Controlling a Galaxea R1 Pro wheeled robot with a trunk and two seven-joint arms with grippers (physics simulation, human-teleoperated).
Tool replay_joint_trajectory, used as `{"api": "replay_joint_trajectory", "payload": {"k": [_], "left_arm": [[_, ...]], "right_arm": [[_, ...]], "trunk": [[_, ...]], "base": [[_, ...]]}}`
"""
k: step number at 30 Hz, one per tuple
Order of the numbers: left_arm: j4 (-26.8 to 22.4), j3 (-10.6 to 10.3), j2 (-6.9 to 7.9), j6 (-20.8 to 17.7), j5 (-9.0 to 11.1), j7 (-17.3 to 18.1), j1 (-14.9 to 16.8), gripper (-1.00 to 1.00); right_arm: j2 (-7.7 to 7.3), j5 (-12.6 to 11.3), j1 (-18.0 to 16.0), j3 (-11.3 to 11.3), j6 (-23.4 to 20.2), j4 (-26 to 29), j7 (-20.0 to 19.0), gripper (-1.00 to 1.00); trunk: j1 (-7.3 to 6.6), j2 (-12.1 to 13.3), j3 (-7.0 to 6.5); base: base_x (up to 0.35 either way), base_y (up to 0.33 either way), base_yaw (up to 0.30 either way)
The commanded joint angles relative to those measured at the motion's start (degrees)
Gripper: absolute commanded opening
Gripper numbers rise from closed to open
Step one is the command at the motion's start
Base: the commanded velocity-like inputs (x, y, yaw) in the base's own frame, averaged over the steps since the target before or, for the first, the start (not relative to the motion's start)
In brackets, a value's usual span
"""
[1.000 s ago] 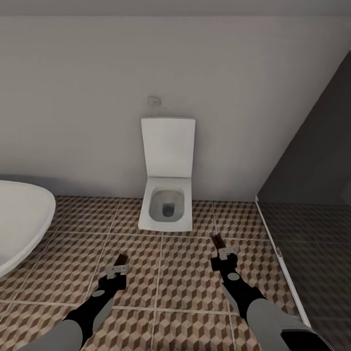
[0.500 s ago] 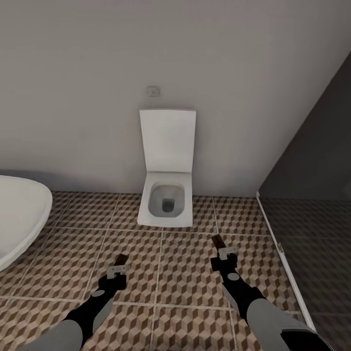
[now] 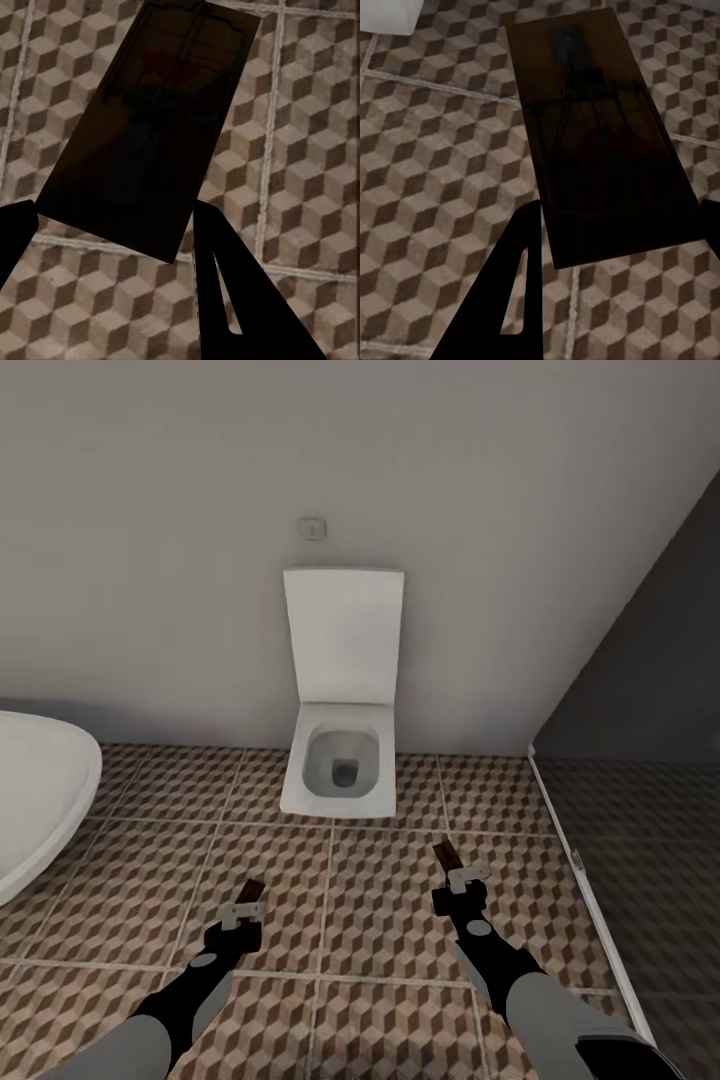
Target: Take the four mousetraps from the cabinet in the bathroom and place them on the bathroom floor. Make sure all four end up on the same floor surface, and ensure that at least two of them are either under or directly next to the same bathroom sink.
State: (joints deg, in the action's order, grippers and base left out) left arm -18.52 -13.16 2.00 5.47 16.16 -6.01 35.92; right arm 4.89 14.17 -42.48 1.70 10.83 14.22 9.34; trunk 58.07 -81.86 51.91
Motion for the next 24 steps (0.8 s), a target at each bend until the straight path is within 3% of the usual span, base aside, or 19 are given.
{"api": "replay_joint_trajectory", "payload": {"k": [1, 4, 8, 12, 15, 21, 24], "left_arm": [[-0.6, -0.8, -0.25, 0.1, 0.4, -0.6, 0.0, -1.0], [-4.0, -2.0, -1.71, -1.3, 0.1, -0.7, 0.0, -1.0], [-13.2, -3.1, -2.74, -13.4, -0.6, -0.8, 0.5, -1.0], [-18.4, -3.2, -2.65, -18.4, -0.8, -0.8, 0.9, -1.0], [-20.1, -3.3, -2.54, -19.2, -0.8, -0.8, 0.9, -1.0], [-30.3, -3.5, 1.77, -19.6, -0.5, -0.5, 0.8, -1.0], [-32.0, -3.5, 2.7, -19.8, -0.4, -0.5, 0.7, -1.0]], "right_arm": [[0.03, 0.4, 0.0, 0.2, 0.2, -0.1, 0.2, -1.0], [0.03, 0.4, 0.0, 0.2, 0.2, -0.1, 0.2, -1.0], [0.09, 0.5, 0.8, 0.1, 0.3, -0.1, 0.2, -1.0], [0.11, 0.5, 1.3, 0.1, 0.4, -0.1, 0.2, -1.0], [0.11, 0.5, 1.4, 0.0, 0.4, -0.1, 0.2, -1.0], [0.18, 0.5, 1.5, -0.1, 0.1, -0.1, 0.2, -1.0], [0.28, 0.5, 0.9, 0.1, -1.0, -0.1, 0.2, -1.0]], "trunk": [[0.0, 0.0, 0.13], [0.0, 0.0, 0.38], [0.0, 0.0, 0.49], [0.0, 0.0, 0.51], [0.0, 0.0, 0.52], [0.0, 0.0, 0.52], [0.0, 0.0, 0.52]], "base": [[0.0, 0.0, 0.0], [0.0, 0.0, 0.0], [0.0, 0.0, 0.0], [0.0, 0.0, 0.0], [0.0, 0.0, 0.0], [0.0, 0.0, 0.0], [0.0, 0.0, 0.0]]}}
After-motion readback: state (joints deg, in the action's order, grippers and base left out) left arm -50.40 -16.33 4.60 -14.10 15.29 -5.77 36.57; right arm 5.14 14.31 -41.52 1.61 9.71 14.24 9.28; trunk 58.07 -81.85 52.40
